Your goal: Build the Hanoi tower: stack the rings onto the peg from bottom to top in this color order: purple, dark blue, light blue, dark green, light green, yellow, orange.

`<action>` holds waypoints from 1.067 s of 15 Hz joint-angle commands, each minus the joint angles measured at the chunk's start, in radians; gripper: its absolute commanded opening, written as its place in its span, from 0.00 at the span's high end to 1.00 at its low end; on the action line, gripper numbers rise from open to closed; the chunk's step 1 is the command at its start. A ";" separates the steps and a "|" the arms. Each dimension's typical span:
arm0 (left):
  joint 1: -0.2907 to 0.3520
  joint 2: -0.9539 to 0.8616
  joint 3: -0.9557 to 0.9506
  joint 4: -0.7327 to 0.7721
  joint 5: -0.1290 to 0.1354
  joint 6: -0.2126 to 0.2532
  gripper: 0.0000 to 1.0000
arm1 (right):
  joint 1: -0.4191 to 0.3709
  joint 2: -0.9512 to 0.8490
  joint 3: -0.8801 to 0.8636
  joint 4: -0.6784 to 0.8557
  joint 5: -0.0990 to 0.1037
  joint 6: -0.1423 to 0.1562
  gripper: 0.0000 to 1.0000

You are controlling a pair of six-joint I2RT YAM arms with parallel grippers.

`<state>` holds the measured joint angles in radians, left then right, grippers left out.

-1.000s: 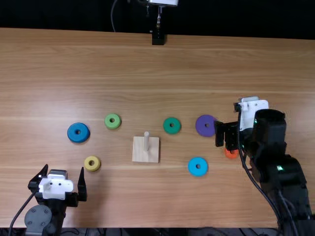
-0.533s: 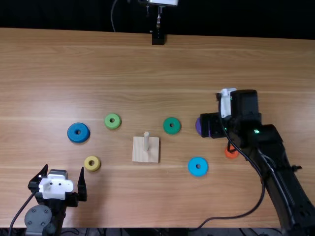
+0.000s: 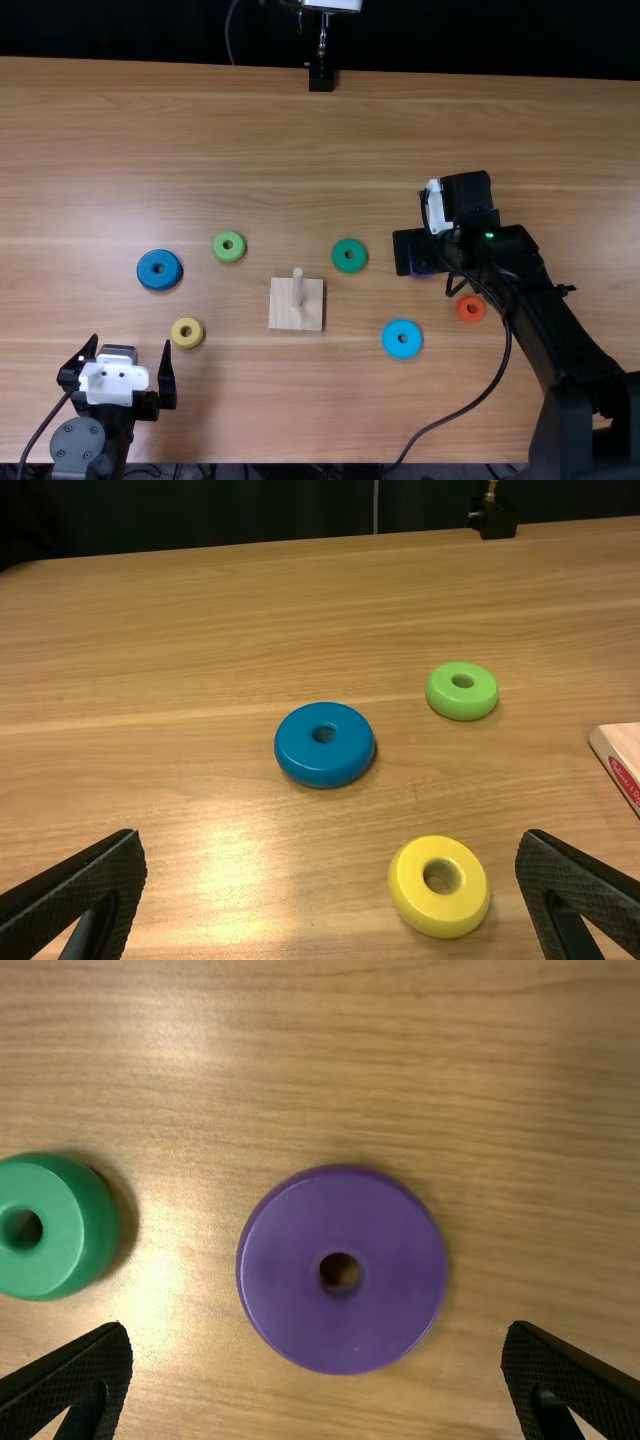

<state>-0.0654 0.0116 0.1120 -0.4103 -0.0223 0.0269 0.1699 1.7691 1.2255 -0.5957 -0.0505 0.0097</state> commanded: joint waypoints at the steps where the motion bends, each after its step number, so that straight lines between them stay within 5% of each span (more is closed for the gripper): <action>1: -0.004 -0.012 -0.112 -0.081 -0.002 0.014 0.00 | -0.003 0.023 0.028 0.006 0.012 0.012 0.00; 16: -0.004 -0.012 -0.112 -0.081 -0.002 0.014 0.00 | -0.004 0.188 0.080 0.004 0.017 0.014 0.00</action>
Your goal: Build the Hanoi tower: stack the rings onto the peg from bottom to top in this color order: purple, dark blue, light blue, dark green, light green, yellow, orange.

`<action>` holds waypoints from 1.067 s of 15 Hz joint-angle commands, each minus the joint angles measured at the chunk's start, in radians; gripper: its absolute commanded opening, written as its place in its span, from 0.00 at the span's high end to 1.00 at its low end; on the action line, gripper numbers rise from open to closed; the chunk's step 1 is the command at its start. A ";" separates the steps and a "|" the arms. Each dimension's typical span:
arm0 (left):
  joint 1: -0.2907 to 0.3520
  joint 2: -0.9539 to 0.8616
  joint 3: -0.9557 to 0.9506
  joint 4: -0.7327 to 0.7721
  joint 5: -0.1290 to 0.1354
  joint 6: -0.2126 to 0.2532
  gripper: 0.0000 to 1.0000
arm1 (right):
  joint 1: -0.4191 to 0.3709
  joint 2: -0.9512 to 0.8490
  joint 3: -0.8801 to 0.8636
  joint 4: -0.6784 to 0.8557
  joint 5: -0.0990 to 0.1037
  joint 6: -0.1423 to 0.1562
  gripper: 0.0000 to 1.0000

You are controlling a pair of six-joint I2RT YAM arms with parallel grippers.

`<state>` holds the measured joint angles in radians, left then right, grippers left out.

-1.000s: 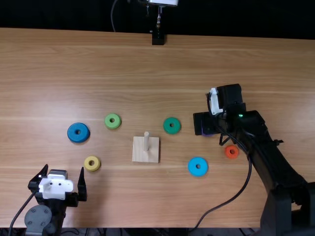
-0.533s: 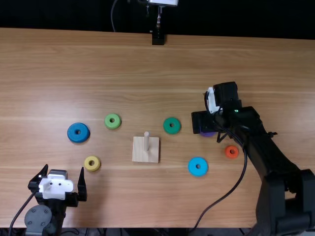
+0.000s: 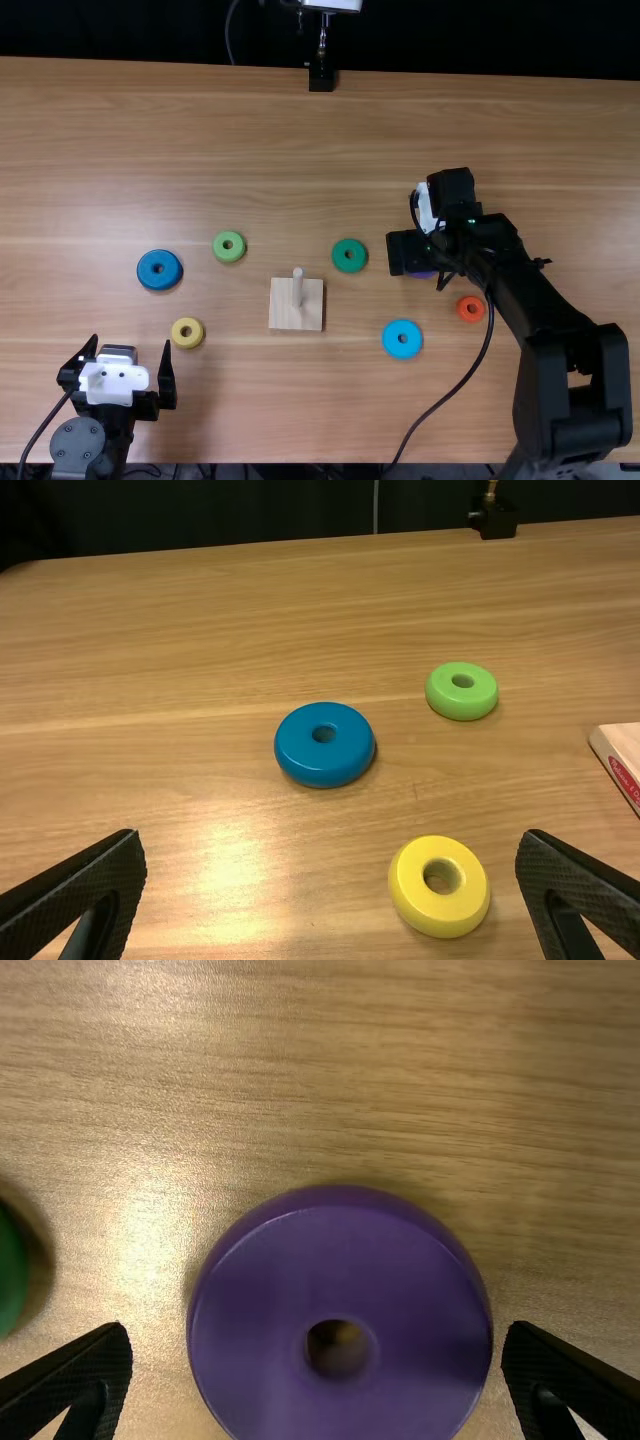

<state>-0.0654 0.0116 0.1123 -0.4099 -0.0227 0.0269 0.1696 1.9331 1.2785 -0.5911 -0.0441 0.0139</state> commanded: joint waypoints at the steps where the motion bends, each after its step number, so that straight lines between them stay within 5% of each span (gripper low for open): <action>1: -0.002 -0.012 -0.112 -0.082 -0.001 0.014 0.00 | -0.004 0.035 0.027 -0.001 0.016 0.010 0.00; 3: -0.004 -0.012 -0.112 -0.082 -0.001 0.014 0.00 | -0.004 0.044 0.027 -0.001 0.042 0.010 0.00; 9: -0.004 -0.012 -0.112 -0.082 -0.001 0.014 0.00 | -0.002 0.044 0.028 -0.001 0.040 0.014 0.02; 11: -0.004 -0.012 -0.112 -0.082 -0.001 0.014 0.00 | -0.002 0.043 0.024 -0.003 0.042 0.012 0.76; 12: -0.004 -0.012 -0.112 -0.082 -0.001 0.014 0.00 | -0.002 0.043 0.021 -0.006 0.040 0.010 0.94; 16: -0.004 -0.012 -0.112 -0.082 -0.001 0.014 0.00 | 0.001 0.035 0.019 -0.010 0.037 0.010 1.00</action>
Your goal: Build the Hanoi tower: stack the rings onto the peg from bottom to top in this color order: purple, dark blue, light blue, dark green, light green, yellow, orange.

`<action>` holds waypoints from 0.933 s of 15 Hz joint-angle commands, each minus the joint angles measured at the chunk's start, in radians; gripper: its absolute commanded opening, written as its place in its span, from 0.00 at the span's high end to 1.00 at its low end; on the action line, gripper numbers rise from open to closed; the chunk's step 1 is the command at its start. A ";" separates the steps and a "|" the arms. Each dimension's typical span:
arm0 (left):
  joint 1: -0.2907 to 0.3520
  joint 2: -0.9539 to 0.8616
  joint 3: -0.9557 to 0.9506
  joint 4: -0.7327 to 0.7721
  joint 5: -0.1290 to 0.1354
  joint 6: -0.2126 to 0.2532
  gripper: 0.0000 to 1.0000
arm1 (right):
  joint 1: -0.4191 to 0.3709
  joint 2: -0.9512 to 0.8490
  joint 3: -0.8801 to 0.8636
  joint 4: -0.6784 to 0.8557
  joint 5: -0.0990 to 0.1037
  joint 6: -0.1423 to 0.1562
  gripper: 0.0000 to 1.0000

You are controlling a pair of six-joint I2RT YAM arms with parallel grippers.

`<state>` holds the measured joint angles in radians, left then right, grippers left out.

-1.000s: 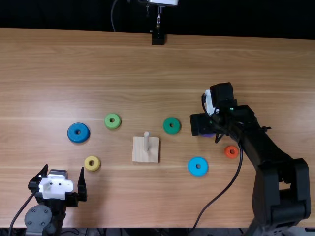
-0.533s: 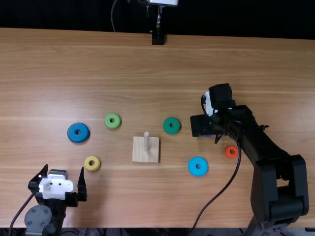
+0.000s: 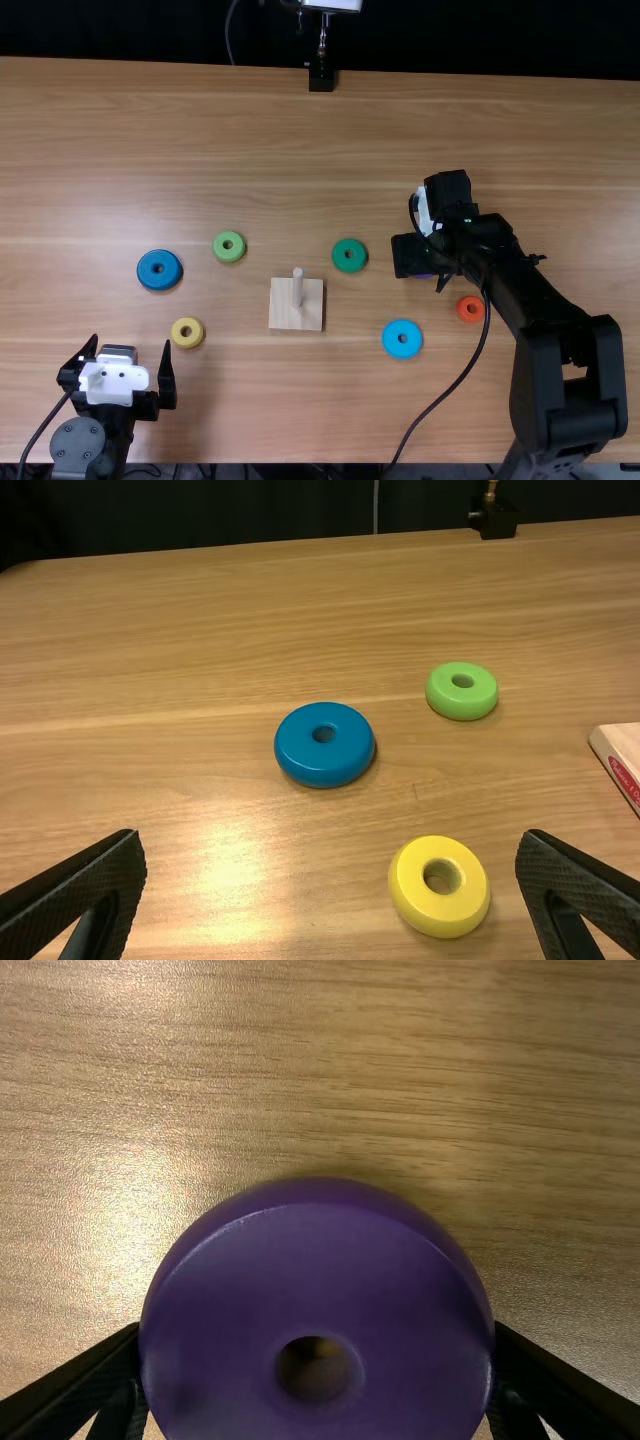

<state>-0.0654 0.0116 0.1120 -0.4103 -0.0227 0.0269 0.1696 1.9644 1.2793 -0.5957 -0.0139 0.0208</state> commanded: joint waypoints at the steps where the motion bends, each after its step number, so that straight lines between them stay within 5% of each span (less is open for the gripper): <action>1: -0.004 -0.012 -0.112 -0.081 -0.001 0.014 0.00 | 0.005 0.001 0.023 -0.006 0.007 0.003 1.00; 6: -0.004 -0.012 -0.112 -0.081 -0.001 0.014 0.00 | 0.073 -0.151 0.083 -0.035 0.003 -0.012 1.00; 14: -0.004 -0.012 -0.112 -0.081 -0.001 0.014 0.00 | 0.242 -0.248 0.304 -0.479 -0.006 -0.013 1.00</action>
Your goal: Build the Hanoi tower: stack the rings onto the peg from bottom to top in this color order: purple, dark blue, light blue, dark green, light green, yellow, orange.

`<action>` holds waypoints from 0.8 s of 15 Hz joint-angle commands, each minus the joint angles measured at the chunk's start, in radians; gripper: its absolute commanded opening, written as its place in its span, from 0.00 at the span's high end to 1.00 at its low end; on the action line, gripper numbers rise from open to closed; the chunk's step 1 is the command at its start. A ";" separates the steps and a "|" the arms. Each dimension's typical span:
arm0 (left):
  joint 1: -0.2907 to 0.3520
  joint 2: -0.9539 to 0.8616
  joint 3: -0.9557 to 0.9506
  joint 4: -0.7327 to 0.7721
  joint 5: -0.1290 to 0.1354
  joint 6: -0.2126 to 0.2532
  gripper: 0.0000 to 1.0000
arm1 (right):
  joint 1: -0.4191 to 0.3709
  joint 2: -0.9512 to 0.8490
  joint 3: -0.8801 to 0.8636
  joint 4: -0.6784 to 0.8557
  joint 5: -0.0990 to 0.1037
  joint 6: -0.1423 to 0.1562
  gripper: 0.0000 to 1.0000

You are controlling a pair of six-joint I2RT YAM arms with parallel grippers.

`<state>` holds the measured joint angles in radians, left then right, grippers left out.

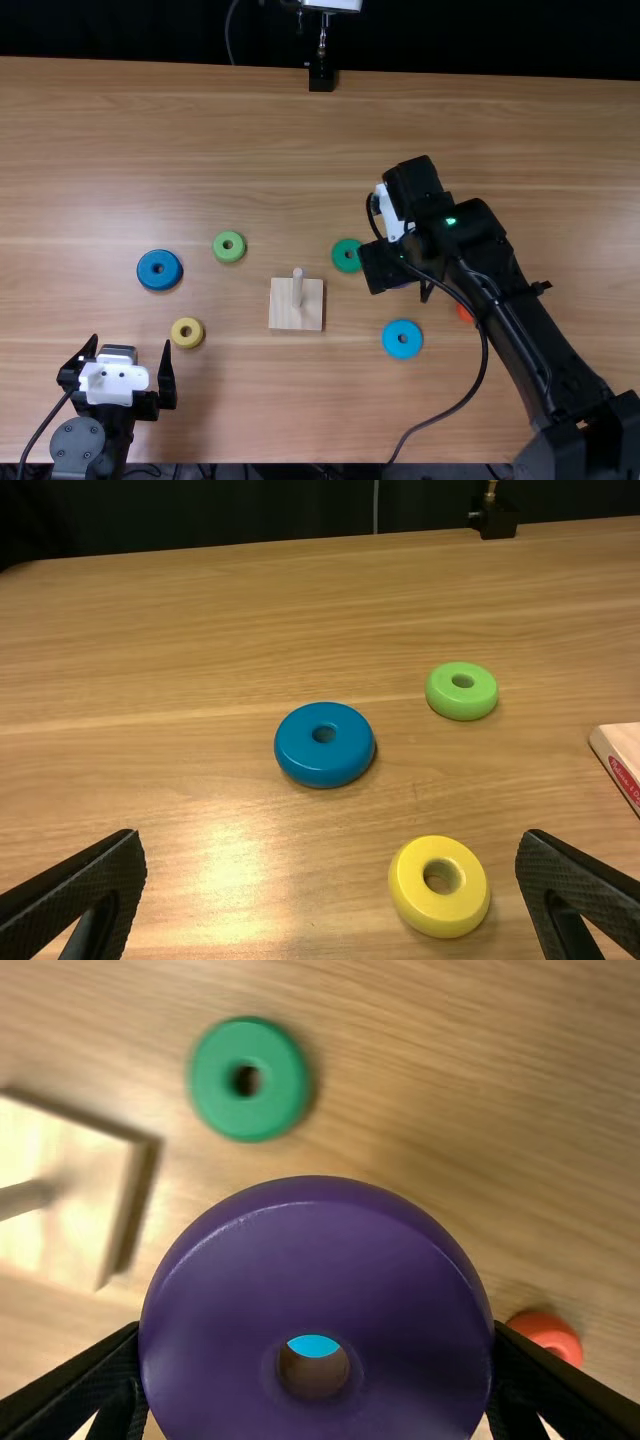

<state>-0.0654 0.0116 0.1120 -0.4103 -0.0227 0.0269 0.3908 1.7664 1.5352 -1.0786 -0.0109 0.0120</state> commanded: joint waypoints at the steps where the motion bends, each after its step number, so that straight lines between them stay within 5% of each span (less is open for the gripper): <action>1: -0.004 -0.012 -0.112 -0.081 -0.001 0.014 0.00 | 0.046 -0.051 0.077 -0.020 -0.011 -0.003 1.00; 6: -0.004 -0.012 -0.112 -0.081 -0.001 0.014 0.00 | 0.183 -0.051 0.192 -0.053 -0.022 0.001 1.00; 12: -0.004 -0.012 -0.112 -0.081 -0.001 0.014 0.00 | 0.194 -0.045 0.342 -0.134 -0.022 -0.005 1.00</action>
<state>-0.0654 0.0116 0.1123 -0.4099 -0.0227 0.0269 0.5842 1.7596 1.8404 -1.2121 -0.0322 0.0124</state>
